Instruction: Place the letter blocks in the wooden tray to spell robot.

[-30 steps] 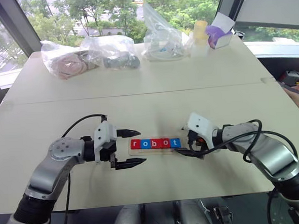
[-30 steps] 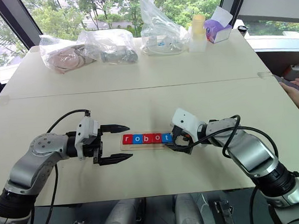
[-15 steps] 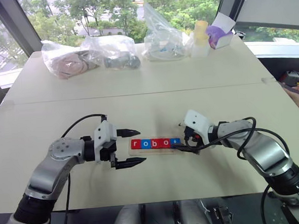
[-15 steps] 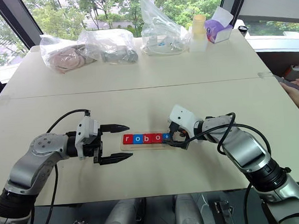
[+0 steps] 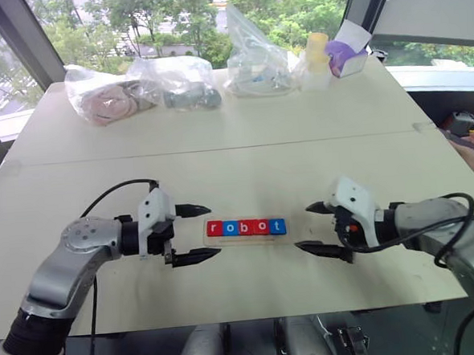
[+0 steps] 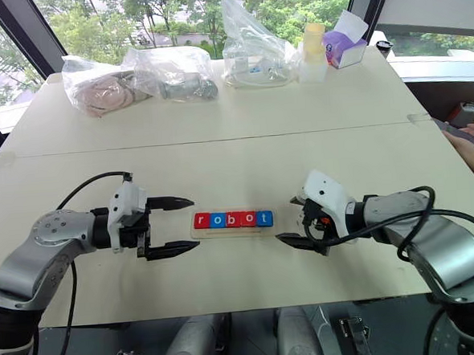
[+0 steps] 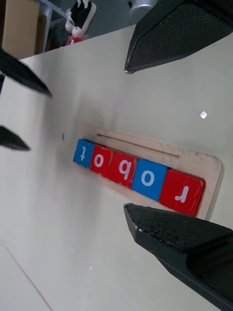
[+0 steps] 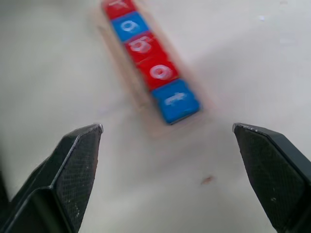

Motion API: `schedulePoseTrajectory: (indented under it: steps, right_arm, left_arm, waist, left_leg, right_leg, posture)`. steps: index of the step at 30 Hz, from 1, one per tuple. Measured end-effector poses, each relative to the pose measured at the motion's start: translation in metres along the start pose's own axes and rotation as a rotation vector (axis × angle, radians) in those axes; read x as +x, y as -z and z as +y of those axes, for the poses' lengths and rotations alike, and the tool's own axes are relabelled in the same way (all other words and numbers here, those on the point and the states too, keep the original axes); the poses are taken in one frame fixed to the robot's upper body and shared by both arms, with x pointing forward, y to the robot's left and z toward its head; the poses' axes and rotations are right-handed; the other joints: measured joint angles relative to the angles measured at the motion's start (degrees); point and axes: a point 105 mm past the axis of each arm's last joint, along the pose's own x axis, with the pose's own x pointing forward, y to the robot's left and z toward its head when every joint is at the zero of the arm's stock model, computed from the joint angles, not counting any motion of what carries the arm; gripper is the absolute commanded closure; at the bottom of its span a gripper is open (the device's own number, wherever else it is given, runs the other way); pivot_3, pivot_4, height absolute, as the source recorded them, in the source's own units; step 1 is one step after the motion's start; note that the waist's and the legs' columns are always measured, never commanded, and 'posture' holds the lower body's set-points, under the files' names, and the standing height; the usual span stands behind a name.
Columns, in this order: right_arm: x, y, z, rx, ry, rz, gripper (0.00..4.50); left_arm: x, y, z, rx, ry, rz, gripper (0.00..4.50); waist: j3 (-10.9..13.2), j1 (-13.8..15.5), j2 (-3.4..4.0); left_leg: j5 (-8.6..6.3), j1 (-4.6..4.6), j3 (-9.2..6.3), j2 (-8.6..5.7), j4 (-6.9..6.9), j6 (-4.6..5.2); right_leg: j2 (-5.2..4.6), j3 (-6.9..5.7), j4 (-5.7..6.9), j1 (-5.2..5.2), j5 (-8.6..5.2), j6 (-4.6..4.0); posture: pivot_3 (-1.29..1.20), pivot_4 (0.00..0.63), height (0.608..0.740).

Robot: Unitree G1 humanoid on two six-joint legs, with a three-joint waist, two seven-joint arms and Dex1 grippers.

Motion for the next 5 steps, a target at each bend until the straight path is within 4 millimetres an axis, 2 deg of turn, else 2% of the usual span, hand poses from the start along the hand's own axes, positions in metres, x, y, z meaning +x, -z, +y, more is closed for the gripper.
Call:
schedulePoseTrajectory:
  steps: [5]
  right_arm:
    - [-0.014,-0.009,0.004,-0.015,-0.032,-0.026,0.05]
  left_arm:
    - [-0.016,0.0,0.004,-0.007,-0.027,0.038,0.0]
  waist:
    - [0.0,0.12,0.0]
  left_leg:
    - [0.0,0.01,0.02,0.0,0.0,0.0]
  right_leg:
    - [-0.03,0.0,-0.03,0.02,-0.02,-0.04]
  posture:
    - [0.0,0.15,0.74]
